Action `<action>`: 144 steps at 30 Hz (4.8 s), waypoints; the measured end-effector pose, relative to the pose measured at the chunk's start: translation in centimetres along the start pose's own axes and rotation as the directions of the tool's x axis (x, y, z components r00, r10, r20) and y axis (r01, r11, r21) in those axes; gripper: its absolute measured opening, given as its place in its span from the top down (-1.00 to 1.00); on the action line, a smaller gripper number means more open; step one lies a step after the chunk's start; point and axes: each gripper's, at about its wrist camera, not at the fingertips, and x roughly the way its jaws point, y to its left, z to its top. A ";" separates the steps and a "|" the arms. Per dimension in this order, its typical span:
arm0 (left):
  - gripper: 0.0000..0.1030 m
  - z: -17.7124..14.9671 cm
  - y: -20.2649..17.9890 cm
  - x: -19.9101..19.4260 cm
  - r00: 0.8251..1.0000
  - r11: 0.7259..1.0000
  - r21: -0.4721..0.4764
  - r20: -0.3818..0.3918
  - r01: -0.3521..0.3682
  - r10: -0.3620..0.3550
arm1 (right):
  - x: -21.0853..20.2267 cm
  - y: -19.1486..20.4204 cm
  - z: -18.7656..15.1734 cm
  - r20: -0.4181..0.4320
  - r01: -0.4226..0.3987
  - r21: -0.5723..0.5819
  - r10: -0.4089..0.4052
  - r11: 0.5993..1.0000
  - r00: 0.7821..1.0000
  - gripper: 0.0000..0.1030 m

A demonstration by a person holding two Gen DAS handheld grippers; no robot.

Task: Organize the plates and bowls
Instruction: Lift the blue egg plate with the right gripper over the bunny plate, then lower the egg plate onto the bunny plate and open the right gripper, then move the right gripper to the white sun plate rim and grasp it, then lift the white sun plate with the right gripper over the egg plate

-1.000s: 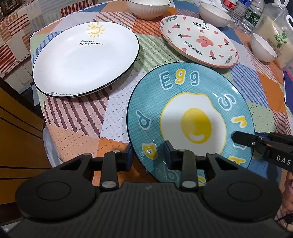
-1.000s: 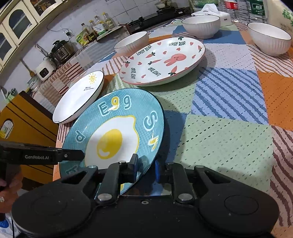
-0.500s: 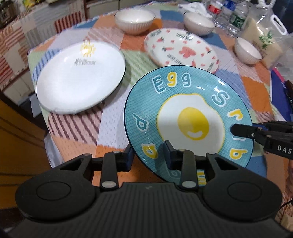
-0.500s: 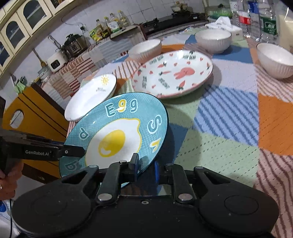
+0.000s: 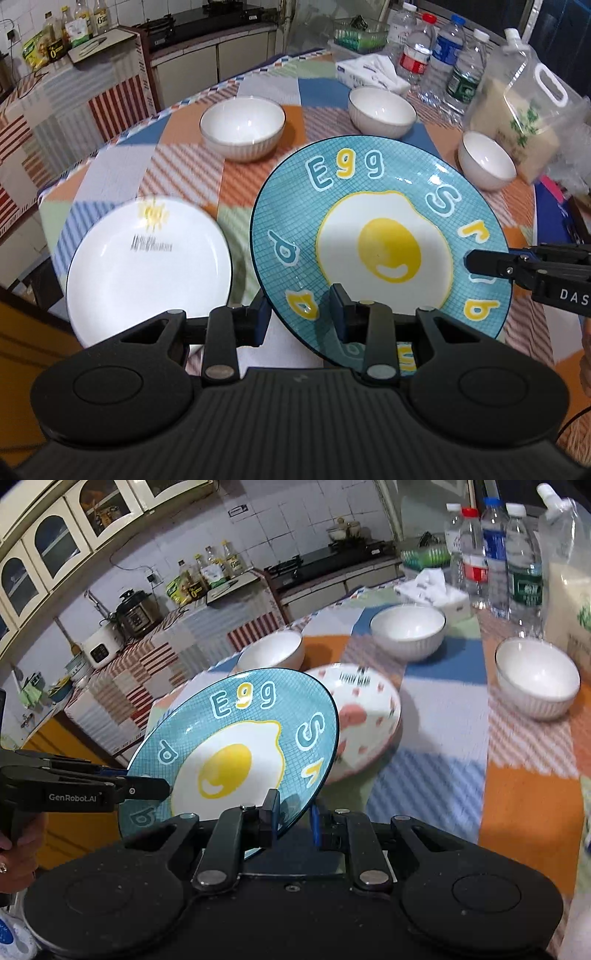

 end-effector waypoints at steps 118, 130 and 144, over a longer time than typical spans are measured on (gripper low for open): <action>0.39 -1.3 25.4 8.2 0.985 1.000 0.005 -0.170 0.017 -0.015 | 18.6 15.3 -3.3 -0.034 0.075 0.122 -0.072 0.990 0.997 -0.18; 0.39 -0.9 25.6 9.2 0.974 0.996 -0.039 -0.208 0.085 -0.091 | 19.0 13.8 -3.4 -0.025 0.068 0.185 -0.064 0.980 0.998 0.57; 0.40 -1.0 21.5 4.6 0.982 0.998 -0.009 -0.177 0.065 -0.066 | 16.0 12.2 -1.8 -0.043 0.010 0.131 -0.004 0.991 0.999 0.63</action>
